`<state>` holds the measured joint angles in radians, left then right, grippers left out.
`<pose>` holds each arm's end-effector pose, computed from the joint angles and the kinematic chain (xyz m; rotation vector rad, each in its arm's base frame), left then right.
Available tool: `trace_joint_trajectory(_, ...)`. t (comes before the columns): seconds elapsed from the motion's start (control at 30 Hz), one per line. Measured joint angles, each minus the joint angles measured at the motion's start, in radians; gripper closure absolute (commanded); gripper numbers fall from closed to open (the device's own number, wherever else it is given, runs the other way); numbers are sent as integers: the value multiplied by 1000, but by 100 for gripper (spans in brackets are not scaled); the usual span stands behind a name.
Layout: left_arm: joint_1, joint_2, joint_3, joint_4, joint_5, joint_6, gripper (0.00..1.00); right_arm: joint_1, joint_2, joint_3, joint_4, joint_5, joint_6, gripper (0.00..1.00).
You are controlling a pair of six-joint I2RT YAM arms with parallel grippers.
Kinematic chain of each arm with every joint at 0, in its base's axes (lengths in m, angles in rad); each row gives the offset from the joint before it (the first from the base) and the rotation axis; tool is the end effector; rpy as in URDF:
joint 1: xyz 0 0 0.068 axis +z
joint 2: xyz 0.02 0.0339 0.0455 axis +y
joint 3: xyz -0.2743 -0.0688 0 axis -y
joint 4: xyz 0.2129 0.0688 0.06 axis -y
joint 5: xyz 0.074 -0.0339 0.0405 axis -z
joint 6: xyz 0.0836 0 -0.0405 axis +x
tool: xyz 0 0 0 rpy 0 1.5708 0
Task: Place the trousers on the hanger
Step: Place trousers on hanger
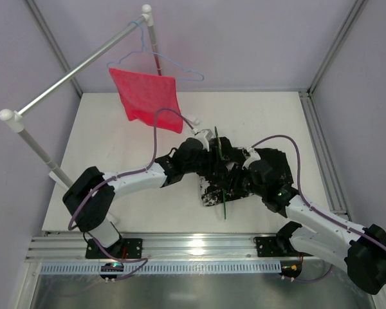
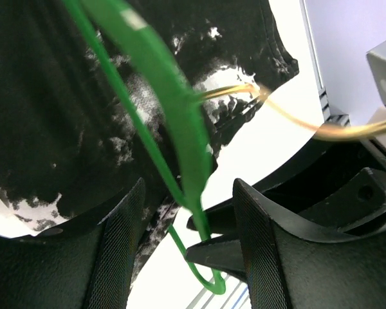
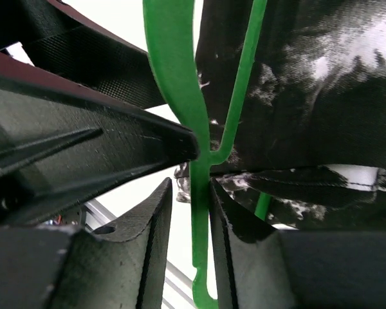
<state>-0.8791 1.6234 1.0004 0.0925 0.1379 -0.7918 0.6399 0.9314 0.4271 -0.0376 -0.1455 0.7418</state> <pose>0.2320 -0.2981 0.2326 0.1922 2.3053 -1.0889 0.1580 0.1327 0.2024 0.0221 2.2640 0.9418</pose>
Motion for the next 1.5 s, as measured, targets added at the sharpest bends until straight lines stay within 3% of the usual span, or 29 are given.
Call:
trace_joint_trajectory(0.17,-32,2,28,-8,-73,12,45,19,16,-9,31,5,18,70)
trace_joint_trajectory(0.37,-47,37,57,-55,-184,5,64,29,25,-21,41,12,24,69)
trace_joint_trajectory(0.53,-48,67,80,-110,-247,-1,84,32,-6,-21,-12,51,20,57)
trace_joint_trajectory(0.67,-55,67,89,-136,-279,-12,99,28,-65,2,-105,105,-6,42)
trace_joint_trajectory(0.7,-54,67,89,-149,-290,-13,100,17,-68,17,-128,114,-19,36)
trace_joint_trajectory(0.8,-48,67,89,-169,-311,-13,98,-64,-42,75,-162,90,-66,30)
trace_joint_trajectory(0.83,-48,67,89,-172,-312,-13,93,-102,-28,92,-162,73,-82,30)
trace_joint_trajectory(0.87,-48,67,89,-172,-313,-13,80,-152,-9,109,-161,47,-96,30)
trace_joint_trajectory(0.97,-48,67,87,-171,-313,-6,65,-249,43,140,-154,-4,-128,29)
trace_joint_trajectory(1.13,-48,68,85,-158,-312,8,63,-330,133,147,-119,-86,-164,30)
trace_joint_trajectory(1.33,-48,97,89,-142,-301,19,69,-386,254,145,-37,-163,-190,29)
trace_joint_trajectory(1.5,-47,155,118,-142,-294,22,100,-393,344,145,21,-194,-219,28)
